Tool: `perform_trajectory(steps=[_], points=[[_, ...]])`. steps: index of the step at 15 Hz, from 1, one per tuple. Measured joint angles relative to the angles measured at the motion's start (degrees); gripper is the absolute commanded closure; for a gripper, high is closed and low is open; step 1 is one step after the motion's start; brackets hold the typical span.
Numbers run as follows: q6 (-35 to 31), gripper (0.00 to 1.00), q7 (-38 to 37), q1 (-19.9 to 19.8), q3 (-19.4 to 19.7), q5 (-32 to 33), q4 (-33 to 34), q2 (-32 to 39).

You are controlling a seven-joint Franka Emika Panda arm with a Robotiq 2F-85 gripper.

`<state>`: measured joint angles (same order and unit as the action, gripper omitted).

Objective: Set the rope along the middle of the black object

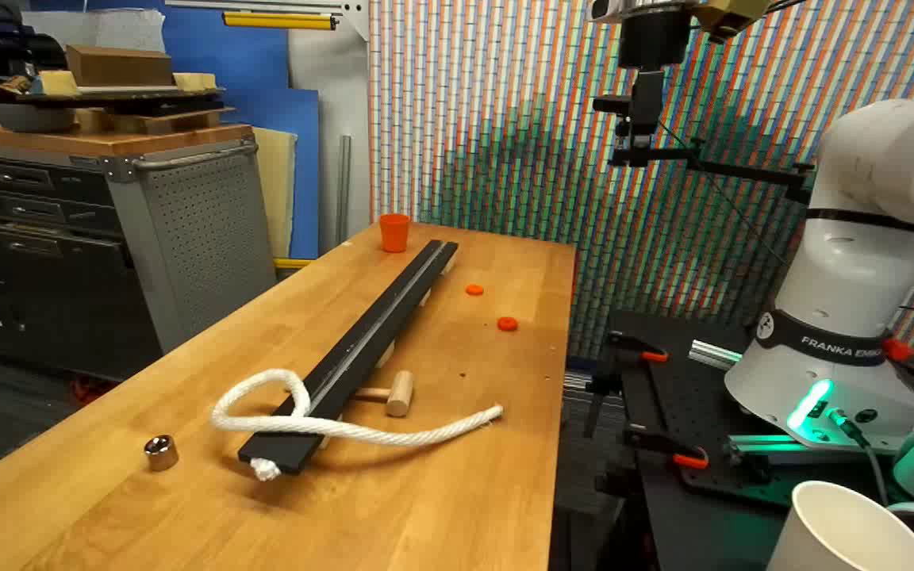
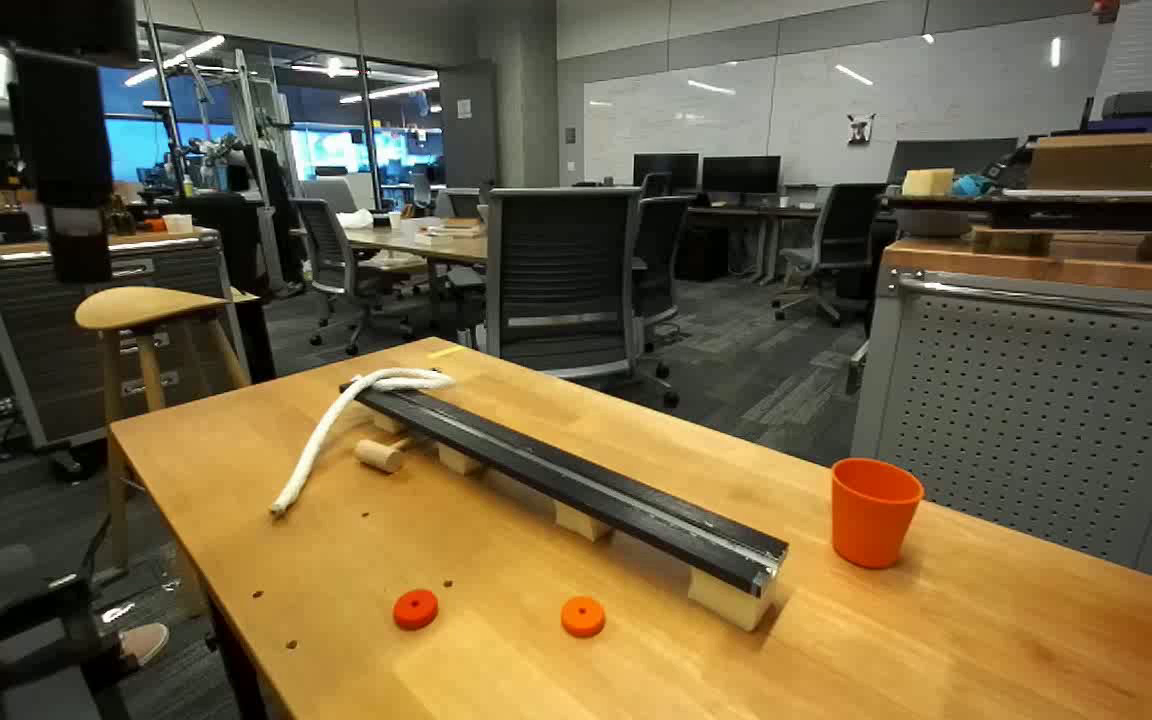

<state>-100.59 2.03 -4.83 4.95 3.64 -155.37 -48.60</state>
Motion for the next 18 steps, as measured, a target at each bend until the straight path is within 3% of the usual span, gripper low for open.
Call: perform_trajectory(steps=[12, 18], points=[[-0.08, 0.00, 0.00, 0.04, -0.03, -0.01, 0.10, 0.01], [-8.75, 0.00, 0.29, 4.86, -1.47, -4.31, -0.15, 4.88]])
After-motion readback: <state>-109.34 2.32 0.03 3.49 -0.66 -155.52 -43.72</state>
